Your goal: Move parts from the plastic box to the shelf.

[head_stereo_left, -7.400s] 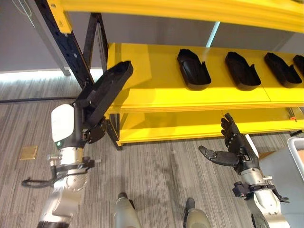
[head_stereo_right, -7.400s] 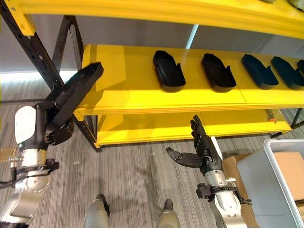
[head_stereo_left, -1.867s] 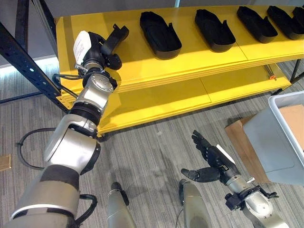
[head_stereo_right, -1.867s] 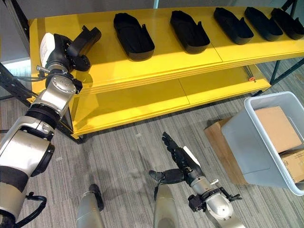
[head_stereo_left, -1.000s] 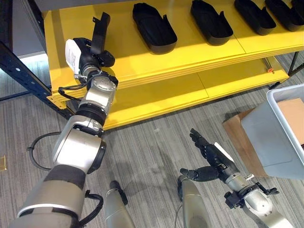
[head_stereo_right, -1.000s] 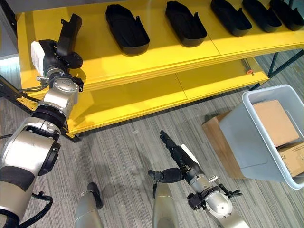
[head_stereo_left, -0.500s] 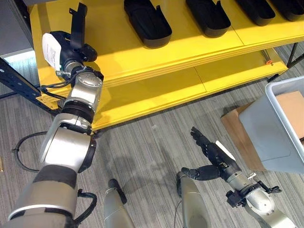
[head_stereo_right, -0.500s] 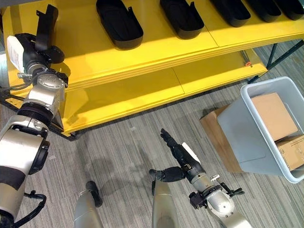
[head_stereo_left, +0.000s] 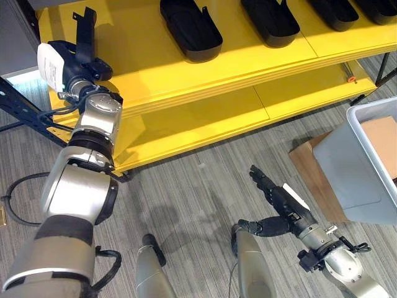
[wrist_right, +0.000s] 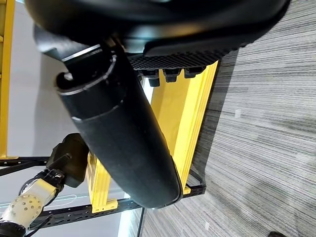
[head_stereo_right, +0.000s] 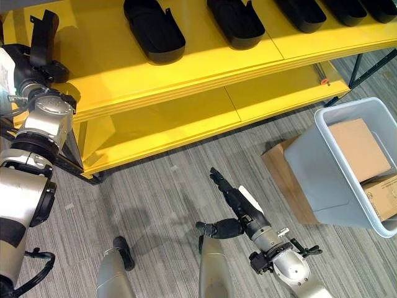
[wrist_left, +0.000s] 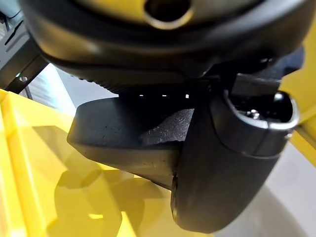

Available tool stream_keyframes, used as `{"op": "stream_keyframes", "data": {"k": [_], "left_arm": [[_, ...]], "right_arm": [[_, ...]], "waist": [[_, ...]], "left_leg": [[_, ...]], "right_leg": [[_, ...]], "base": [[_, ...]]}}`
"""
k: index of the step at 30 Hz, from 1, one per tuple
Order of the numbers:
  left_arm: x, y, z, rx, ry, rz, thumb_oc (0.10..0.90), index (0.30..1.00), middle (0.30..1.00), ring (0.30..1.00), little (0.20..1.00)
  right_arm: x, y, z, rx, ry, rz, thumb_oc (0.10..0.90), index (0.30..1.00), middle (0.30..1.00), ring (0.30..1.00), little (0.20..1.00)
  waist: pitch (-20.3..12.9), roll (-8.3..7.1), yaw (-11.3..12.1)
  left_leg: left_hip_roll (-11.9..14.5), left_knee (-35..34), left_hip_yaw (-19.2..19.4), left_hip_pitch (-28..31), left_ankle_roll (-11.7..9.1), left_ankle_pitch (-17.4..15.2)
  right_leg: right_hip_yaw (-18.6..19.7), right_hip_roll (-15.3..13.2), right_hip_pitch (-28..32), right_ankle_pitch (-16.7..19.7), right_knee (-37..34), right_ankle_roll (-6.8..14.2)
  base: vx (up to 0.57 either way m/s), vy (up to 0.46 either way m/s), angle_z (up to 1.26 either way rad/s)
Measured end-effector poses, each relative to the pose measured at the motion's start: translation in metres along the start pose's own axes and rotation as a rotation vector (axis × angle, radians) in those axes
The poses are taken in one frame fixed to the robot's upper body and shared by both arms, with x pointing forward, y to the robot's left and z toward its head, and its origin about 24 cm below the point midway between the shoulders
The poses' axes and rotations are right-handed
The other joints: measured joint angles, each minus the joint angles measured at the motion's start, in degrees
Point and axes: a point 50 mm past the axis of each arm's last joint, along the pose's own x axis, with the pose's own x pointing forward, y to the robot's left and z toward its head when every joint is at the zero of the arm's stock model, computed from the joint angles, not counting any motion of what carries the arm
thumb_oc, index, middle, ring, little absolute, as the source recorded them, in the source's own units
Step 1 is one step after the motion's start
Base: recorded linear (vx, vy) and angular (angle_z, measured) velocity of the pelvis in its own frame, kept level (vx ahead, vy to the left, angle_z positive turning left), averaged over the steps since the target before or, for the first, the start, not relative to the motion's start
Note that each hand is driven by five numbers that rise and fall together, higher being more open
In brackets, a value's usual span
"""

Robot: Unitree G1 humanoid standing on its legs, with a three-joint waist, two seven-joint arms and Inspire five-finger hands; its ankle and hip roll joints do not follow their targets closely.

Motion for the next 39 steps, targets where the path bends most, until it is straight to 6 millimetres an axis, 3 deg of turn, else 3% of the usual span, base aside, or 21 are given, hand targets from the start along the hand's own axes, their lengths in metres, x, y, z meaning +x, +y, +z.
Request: {"op": "stream_keyframes", "data": {"k": [7,26,34,39], "left_arm": [[0.002,-0.001,0.01,-0.064,-0.033,-0.083,0.9,1.0,1.0,1.0,1.0],[-0.003,-0.015,0.018,-0.018,-0.085,-0.269,0.9,1.0,1.0,1.0,1.0],[-0.005,-0.018,0.017,-0.175,0.0,-0.327,0.9,1.0,1.0,1.0,1.0],[-0.01,-0.022,0.032,-0.215,-0.061,-0.369,0.9,1.0,1.0,1.0,1.0]], "right_arm": [[-0.004,0.002,-0.004,0.014,0.02,0.009,0.9,1.0,1.0,1.0,1.0],[-0.006,0.004,-0.01,0.051,0.06,0.034,0.9,1.0,1.0,1.0,1.0],[-0.005,0.005,-0.013,0.064,0.08,0.031,0.9,1.0,1.0,1.0,1.0],[-0.006,0.006,-0.014,0.071,0.086,0.03,0.9,1.0,1.0,1.0,1.0]], "waist": [[-0.01,0.02,0.08],[-0.34,0.61,0.16],[-0.58,0.99,0.49],[-0.65,1.06,1.68]], "left_leg": [[-0.01,0.41,-0.03,-0.79,-0.01,0.0],[-0.06,1.09,-0.38,-0.86,0.56,-0.38],[-0.14,1.12,-0.6,-0.86,0.5,-0.31],[-0.25,1.14,-1.22,-0.87,0.48,-0.19]], "right_leg": [[0.11,-0.04,-0.77,0.02,0.39,0.04],[0.2,-0.11,-0.75,-0.31,1.41,-0.45],[0.08,-0.1,-0.67,-0.2,1.72,-0.23],[-0.46,-0.13,-0.14,-0.33,1.83,-0.45]], "base": [[0.0,0.0,0.0],[0.0,0.0,0.0],[0.0,0.0,0.0],[-0.01,-0.007,0.04]]}}
